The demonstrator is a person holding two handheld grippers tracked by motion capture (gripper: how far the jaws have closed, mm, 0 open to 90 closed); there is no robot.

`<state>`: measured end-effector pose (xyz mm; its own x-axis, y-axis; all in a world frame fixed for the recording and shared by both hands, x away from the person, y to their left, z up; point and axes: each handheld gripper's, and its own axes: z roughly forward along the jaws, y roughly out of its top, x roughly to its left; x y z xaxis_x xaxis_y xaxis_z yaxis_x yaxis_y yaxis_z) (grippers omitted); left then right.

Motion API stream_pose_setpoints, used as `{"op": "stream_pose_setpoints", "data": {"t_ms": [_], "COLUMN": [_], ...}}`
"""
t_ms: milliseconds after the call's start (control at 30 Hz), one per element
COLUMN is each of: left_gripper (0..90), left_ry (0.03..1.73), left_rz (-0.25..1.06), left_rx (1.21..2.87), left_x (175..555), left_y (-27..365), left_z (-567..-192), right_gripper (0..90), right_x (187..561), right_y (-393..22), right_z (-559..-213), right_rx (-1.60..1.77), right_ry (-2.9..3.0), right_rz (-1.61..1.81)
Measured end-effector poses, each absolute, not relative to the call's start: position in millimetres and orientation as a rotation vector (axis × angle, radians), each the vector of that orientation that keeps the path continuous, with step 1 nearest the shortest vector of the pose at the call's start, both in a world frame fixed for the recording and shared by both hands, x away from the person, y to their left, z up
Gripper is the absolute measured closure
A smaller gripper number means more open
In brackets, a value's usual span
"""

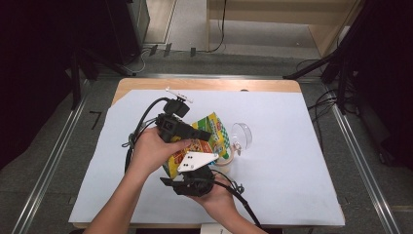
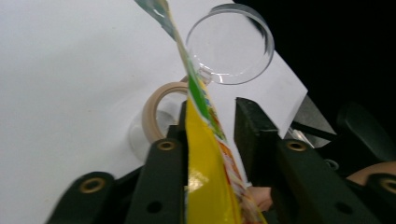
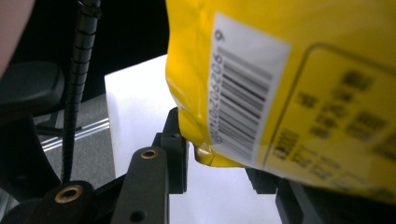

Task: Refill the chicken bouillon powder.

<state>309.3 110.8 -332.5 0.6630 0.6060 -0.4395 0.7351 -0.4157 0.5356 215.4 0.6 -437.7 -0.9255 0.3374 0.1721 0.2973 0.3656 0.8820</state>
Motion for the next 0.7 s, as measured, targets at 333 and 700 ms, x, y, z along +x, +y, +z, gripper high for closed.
{"op": "stream_pose_setpoints", "data": {"t_ms": [333,700], "left_gripper": [86.2,78.7], "left_ry": [1.036,1.006], "left_rz": [-0.194,-0.178], "left_rx": [2.221,2.193], "left_x": [309,308], "left_y": [103,101], "left_z": [-331,-329], "right_gripper": [58.9,71.0], "right_x": [214,214], "right_y": [5,4], "right_z": [-439,-438], "right_rx": [0.536,0.558], "right_ry": [2.577,2.537], "right_rz": [1.626,1.585]}}
